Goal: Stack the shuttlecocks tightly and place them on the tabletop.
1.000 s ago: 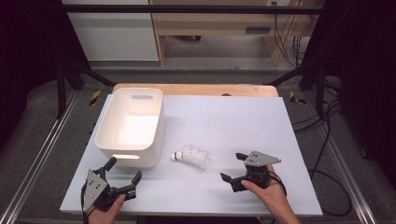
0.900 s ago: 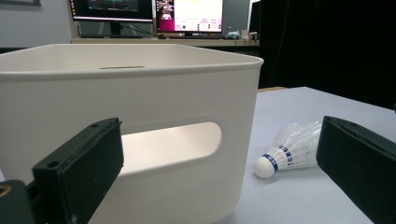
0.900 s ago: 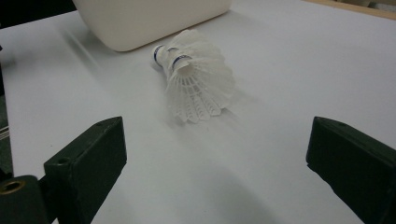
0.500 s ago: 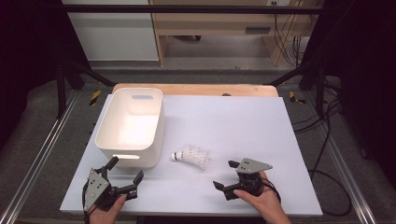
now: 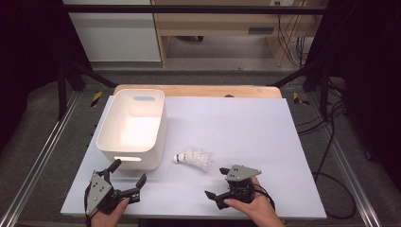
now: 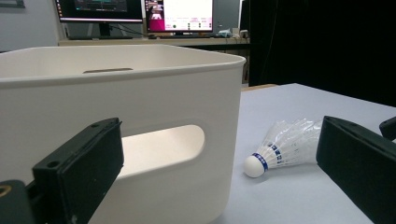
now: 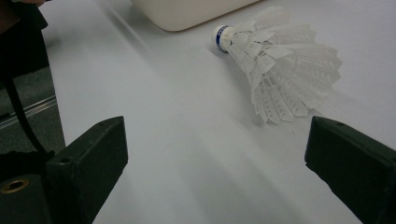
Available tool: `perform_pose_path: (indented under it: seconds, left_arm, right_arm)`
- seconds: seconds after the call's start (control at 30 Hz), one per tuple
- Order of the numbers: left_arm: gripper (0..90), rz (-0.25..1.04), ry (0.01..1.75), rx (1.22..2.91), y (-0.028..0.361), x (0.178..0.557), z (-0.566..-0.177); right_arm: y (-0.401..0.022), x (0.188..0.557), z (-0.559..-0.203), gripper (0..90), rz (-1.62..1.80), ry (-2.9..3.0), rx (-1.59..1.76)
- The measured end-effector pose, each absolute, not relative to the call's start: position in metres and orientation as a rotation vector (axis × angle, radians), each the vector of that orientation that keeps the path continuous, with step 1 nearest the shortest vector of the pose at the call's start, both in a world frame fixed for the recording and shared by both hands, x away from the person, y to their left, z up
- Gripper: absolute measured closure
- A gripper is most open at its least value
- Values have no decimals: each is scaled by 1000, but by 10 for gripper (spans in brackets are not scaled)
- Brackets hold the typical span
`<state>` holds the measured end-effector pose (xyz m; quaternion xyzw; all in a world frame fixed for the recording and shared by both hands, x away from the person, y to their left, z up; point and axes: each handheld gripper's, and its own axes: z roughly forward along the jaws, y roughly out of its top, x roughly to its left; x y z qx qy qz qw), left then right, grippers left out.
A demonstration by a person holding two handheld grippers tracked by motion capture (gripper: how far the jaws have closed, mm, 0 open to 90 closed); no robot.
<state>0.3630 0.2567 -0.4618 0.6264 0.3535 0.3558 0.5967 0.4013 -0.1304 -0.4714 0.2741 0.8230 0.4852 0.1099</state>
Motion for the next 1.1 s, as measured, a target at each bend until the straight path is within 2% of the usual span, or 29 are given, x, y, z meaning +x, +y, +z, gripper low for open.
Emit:
perform_pose_path:
  seconds: [0.33,0.87,0.93,1.1]
  left_arm:
    - [8,822,811,1462,253,367,-462]
    - [8,825,807,1461,254,366,-461]
    - [8,824,807,1462,254,366,-461]
    - [8,824,805,1463,255,366,-461]
  right_arm:
    - [-124,402,-470,85,1441,2424,828]
    - [-113,427,-474,235,1421,2399,926]
    - [-113,431,-474,279,1442,2383,953]
    - [-109,438,-474,291,1441,2376,964]
